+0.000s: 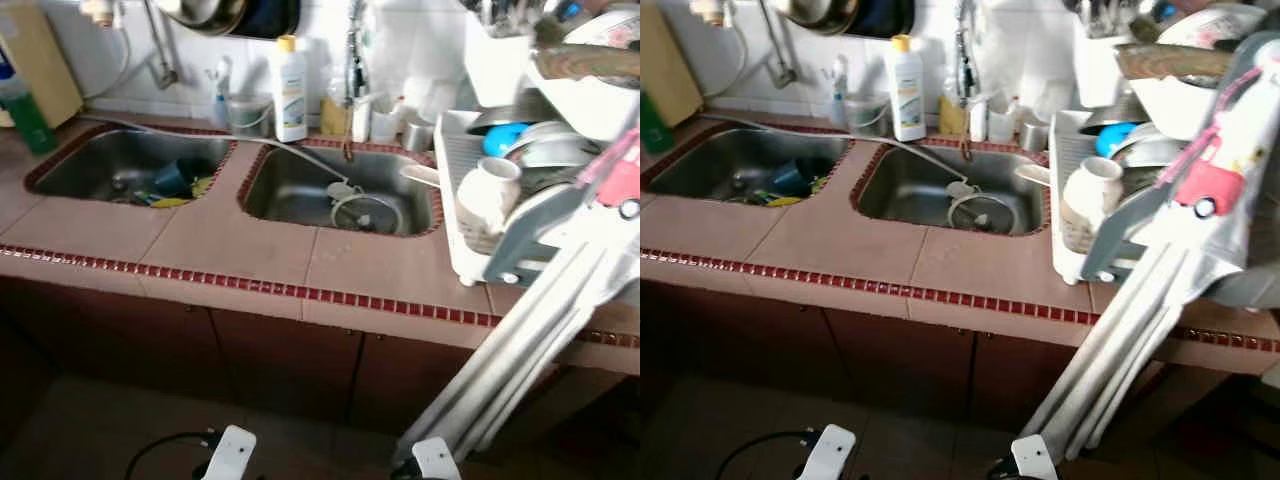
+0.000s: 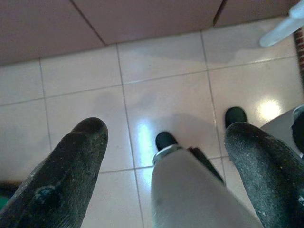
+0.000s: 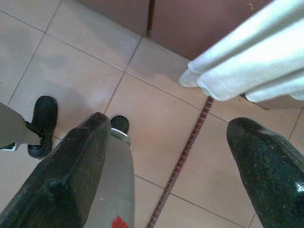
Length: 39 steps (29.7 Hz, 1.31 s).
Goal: Kitchen organization
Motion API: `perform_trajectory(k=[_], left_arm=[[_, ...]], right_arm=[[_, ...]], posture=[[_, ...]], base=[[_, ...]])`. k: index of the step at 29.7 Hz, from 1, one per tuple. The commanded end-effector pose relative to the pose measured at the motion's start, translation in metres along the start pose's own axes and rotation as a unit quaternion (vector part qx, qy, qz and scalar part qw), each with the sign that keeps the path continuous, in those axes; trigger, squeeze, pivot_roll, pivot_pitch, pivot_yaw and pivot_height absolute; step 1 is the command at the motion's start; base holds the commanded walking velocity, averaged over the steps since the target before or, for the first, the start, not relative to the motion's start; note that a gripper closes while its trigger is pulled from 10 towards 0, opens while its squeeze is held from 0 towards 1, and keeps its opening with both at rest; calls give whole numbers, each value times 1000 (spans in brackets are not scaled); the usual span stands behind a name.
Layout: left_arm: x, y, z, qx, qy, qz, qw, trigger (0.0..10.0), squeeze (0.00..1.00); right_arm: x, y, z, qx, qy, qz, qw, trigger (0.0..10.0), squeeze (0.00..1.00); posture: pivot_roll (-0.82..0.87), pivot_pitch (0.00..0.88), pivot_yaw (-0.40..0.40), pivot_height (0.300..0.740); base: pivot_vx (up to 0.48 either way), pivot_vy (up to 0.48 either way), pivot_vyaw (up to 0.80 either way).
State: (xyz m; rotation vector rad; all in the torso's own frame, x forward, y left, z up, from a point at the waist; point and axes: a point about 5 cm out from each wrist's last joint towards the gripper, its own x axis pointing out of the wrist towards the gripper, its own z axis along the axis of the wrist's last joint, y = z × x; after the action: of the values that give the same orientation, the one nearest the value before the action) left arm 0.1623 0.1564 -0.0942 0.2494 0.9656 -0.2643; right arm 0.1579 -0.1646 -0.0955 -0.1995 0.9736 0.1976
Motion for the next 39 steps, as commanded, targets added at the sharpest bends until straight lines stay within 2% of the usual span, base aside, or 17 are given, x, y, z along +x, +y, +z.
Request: perform_trajectory(k=[1, 11, 18, 22, 27, 39], left_arm=[[1, 0, 3, 7, -3, -1, 1000, 10000, 0], [0, 1, 0, 13, -2, -4, 1000, 10000, 0], [0, 3, 0, 0, -1, -2, 1000, 10000, 0], [0, 4, 1, -4, -1, -2, 1000, 10000, 0], [0, 3, 2, 16, -1, -5, 1000, 10000, 0], [0, 1, 2, 17, -1, -8, 1000, 10000, 0]], right_arm=[[0, -2, 1, -4, 0, -5, 1000, 10000, 0], [0, -3, 2, -14, -1, -5, 1000, 10000, 0], [0, -3, 2, -15, -2, -4, 1000, 10000, 0], [0, -3, 2, -15, -2, -4, 1000, 10000, 0], [0, -2, 2, -17, -1, -3, 1000, 10000, 0], [1, 2, 5, -21, -5, 1, 1000, 10000, 0]], posture=[[-134, 0, -33, 732], [-131, 0, -38, 732], [-129, 0, -37, 732], [-130, 0, -37, 732], [-130, 0, -38, 732], [-128, 0, -36, 732]], base=[[0, 0, 0], [0, 0, 0], [0, 0, 0], [0, 450, 0], [0, 154, 0], [0, 0, 0]])
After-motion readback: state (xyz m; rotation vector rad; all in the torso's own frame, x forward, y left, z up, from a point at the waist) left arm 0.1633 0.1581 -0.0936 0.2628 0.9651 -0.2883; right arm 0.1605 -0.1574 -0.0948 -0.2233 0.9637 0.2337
